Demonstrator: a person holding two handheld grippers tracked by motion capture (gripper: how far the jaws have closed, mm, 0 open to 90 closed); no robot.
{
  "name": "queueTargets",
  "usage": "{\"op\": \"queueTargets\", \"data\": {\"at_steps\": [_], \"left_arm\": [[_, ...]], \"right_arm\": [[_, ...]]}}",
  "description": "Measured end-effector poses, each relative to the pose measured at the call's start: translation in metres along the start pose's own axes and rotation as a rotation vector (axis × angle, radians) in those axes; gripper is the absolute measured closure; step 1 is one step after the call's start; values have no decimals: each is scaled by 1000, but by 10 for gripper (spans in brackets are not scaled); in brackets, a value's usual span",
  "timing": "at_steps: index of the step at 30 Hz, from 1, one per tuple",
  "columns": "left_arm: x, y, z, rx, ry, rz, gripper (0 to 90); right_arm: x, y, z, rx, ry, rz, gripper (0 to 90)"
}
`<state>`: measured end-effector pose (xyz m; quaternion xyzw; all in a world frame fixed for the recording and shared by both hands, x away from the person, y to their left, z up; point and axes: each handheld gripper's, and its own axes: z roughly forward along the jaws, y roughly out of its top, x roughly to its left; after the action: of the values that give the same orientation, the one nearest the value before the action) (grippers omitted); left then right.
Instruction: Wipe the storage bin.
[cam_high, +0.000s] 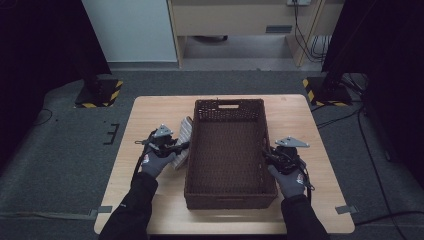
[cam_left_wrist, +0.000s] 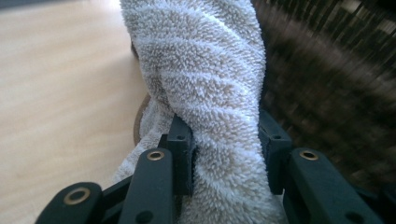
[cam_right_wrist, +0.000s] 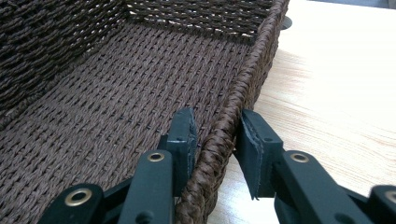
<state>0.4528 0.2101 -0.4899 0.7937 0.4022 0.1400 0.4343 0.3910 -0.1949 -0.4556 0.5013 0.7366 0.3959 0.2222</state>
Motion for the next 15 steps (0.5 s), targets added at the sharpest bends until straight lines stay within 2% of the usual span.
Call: {"op": "queueTargets", "data": {"at_steps": [3, 5, 7, 11, 15], "left_arm": [[1, -9, 12, 58, 13, 13, 635], [3, -10, 12, 53, 10, 2, 634], [3, -8, 6, 27, 9, -7, 635], [7, -2, -12, -74, -31, -66, 635], [1, 11, -29, -134, -60, -39, 635]], "right_arm": [[0, 0, 0, 0, 1, 1, 676], [1, 1, 0, 4, -4, 2, 677], [1, 0, 0, 5, -5, 1, 677], [1, 0, 0, 5, -4, -1, 676], [0, 0, 0, 5, -3, -3, 675]]}}
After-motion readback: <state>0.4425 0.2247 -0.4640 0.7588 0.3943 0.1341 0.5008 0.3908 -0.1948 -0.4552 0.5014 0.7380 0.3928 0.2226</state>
